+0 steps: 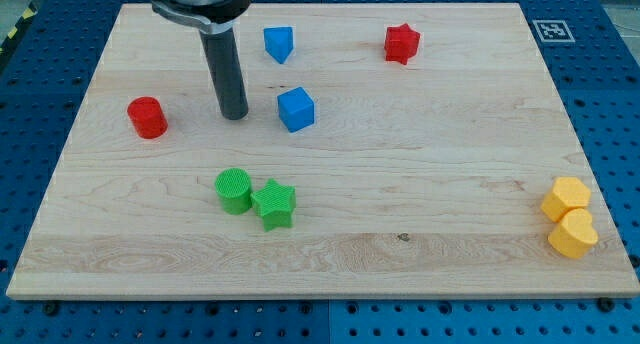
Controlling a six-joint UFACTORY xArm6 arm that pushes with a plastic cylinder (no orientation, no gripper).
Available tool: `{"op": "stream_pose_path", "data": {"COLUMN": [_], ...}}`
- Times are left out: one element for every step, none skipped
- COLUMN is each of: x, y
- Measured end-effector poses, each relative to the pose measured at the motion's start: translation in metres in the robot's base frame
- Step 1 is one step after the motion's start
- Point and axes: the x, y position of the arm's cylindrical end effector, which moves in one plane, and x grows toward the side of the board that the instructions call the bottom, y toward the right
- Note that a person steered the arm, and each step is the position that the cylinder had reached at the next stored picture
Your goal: Move arm to the top left of blue triangle
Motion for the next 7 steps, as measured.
{"op": "stream_pose_path", "data": {"x": [0.0,0.0,0.0,-0.015,-0.016,-0.016,-0.009], "y": [0.04,0.069,0.08,0.08,0.089,0.099,0.115]}}
